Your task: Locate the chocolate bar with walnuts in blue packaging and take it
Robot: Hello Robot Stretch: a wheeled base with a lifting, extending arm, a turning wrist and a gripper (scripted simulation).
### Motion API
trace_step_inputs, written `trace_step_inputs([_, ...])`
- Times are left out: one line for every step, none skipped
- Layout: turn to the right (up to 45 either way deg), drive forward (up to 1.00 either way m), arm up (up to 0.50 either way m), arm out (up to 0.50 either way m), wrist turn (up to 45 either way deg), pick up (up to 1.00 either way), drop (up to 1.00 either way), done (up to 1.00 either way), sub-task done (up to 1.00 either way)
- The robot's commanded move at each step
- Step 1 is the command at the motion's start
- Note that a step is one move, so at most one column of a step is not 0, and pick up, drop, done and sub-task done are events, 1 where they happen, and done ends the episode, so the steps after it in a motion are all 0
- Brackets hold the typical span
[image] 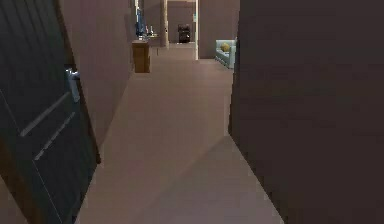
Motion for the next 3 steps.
trace_step_inputs([-6.0, 0.0, 0.0, 0.0, 0.0, 0.0, 0.0, 0.0, 0.0])
trace_step_inputs([0.0, 1.0, 0.0, 0.0, 0.0, 0.0, 0.0, 0.0, 0.0])
trace_step_inputs([0.0, 1.0, 0.0, 0.0, 0.0, 0.0, 0.0, 0.0, 0.0])
